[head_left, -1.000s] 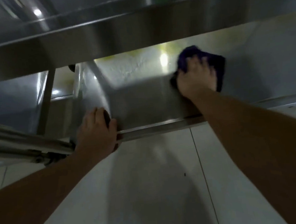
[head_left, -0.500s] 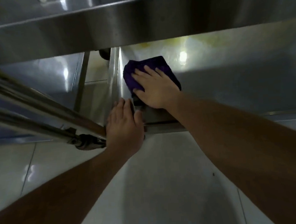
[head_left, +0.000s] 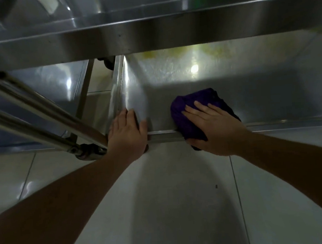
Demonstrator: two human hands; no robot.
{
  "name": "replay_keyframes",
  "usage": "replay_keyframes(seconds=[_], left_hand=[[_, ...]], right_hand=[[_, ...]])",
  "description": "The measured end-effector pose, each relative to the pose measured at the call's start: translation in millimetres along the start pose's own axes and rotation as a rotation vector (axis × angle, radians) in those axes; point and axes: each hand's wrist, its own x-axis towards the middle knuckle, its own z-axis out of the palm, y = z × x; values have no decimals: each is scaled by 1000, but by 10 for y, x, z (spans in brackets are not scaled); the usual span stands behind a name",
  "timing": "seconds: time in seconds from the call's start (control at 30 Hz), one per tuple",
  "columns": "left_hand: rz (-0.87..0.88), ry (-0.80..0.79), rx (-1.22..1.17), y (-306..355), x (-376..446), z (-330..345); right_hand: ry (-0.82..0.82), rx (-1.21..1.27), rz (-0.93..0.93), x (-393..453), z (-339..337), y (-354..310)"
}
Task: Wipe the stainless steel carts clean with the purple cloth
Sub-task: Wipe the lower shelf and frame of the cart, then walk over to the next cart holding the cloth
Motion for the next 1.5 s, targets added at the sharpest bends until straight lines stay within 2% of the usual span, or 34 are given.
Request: replay_keyframes(seconds=[0.07, 0.13, 0.27, 0.33, 0.43, 0.53, 0.6, 0.67, 0.83, 0.93, 1.03, 1.33, 1.5], left_hand=[[-5, -29, 16, 43, -1, -34], [30, 8, 5, 137, -57, -65], [248, 146, -43, 436, -405, -94], [320, 142, -35, 636, -630, -59], [323, -111, 80, 978, -979, -40], [329, -398, 156, 1196, -1330, -107], [308, -513, 203, 1239, -1586, -252], [275, -598, 267, 1259, -1878, -489], [270, -715, 313, 1359, -2607, -1461], [250, -757, 330, 1526, -2895, -2271], [248, -754, 340, 1738, -3163, -3184], [202, -670, 199, 2561, -3409, -5422], [237, -594, 183, 2548, -3478, -6375]], right_hand=[[7, -44, -17, -86, 34, 18], [25, -50, -37, -168, 53, 32], [30, 9, -3, -493, -45, 2], [19, 24, 77, -693, -169, -40], [-77, 98, 196, -879, -428, -102], [-246, 199, 339, -1163, -599, -213], [-326, 316, 480, -1505, -655, -369], [-402, 393, 542, -1906, -742, -581], [-572, 526, 681, -2910, -1467, -1126], [-672, 503, 701, -3313, -2209, -1338], [-689, 462, 666, -3505, -3042, -1497], [-572, 354, 513, -3473, -5455, -1865], [-390, 350, 574, -3496, -6430, -2080]])
